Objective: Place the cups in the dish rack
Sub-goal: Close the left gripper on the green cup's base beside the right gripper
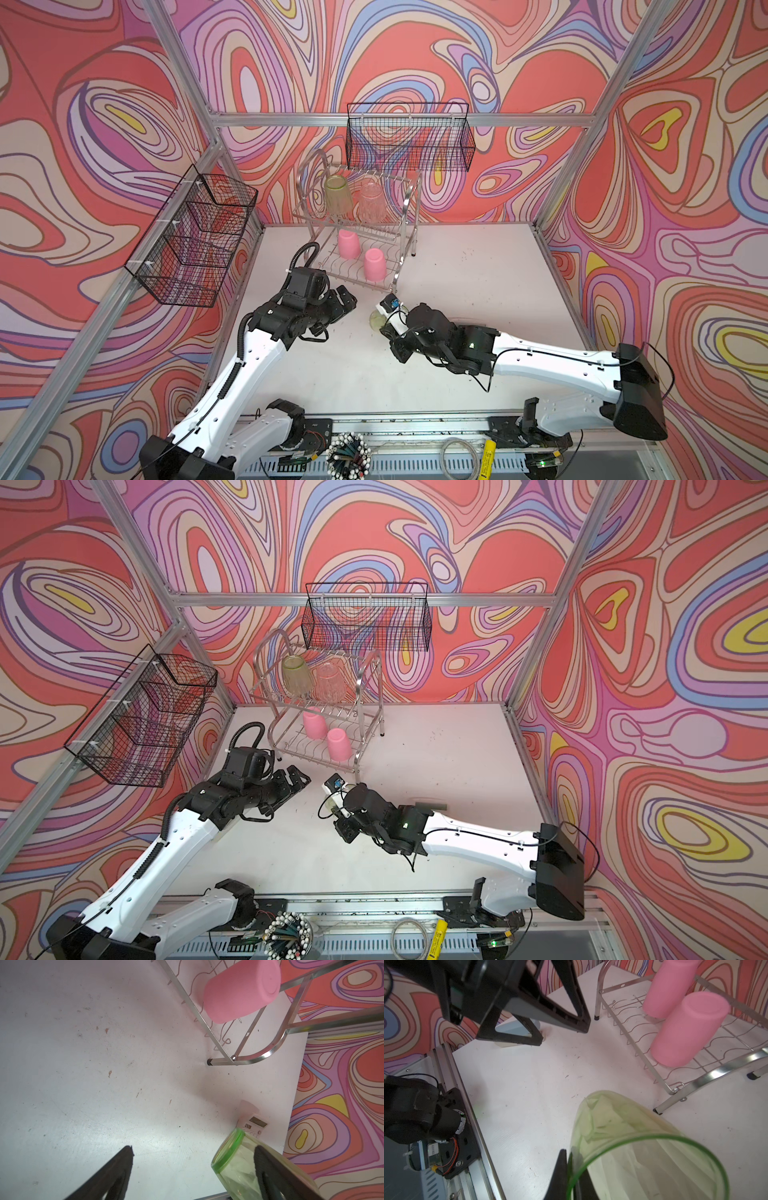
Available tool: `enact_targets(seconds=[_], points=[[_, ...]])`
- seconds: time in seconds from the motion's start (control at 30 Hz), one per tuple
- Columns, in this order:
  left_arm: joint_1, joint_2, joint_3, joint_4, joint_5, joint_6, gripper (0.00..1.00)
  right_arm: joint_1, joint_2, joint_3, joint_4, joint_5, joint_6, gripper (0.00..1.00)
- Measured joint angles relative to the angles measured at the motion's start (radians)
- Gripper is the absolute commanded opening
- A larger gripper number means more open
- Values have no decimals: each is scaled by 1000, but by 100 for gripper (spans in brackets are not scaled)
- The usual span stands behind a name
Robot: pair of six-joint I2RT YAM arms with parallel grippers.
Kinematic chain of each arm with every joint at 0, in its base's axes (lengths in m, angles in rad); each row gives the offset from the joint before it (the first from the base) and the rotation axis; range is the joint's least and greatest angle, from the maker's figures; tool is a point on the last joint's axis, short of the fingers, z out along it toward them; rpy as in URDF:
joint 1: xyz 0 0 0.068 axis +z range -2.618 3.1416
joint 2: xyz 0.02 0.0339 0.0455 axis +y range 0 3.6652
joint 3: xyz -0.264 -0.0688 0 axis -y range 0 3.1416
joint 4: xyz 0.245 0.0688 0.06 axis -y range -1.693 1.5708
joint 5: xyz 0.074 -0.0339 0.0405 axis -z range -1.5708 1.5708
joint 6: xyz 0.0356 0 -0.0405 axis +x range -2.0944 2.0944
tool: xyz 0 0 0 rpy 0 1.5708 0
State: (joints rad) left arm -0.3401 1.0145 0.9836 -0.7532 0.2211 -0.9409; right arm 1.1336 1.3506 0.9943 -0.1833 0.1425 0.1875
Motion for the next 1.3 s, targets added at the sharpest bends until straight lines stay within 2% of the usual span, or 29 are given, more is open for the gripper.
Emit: enact_targets(seconds=[0.5,0.8,1.0,1.3], points=[[79,-177,-14,-19,96,-274,88,-1,-59,-169,404,26,-45,0],[107,-248,-142,91,174,-502,88,-1,-1,-177,655,17,-57,0],[115,-272,-222,206,215,-636,91,-1,61,-176,740,6,-55,0],[121,-280,-244,318,231,-720,92,-1,113,-165,785,-9,-48,0]])
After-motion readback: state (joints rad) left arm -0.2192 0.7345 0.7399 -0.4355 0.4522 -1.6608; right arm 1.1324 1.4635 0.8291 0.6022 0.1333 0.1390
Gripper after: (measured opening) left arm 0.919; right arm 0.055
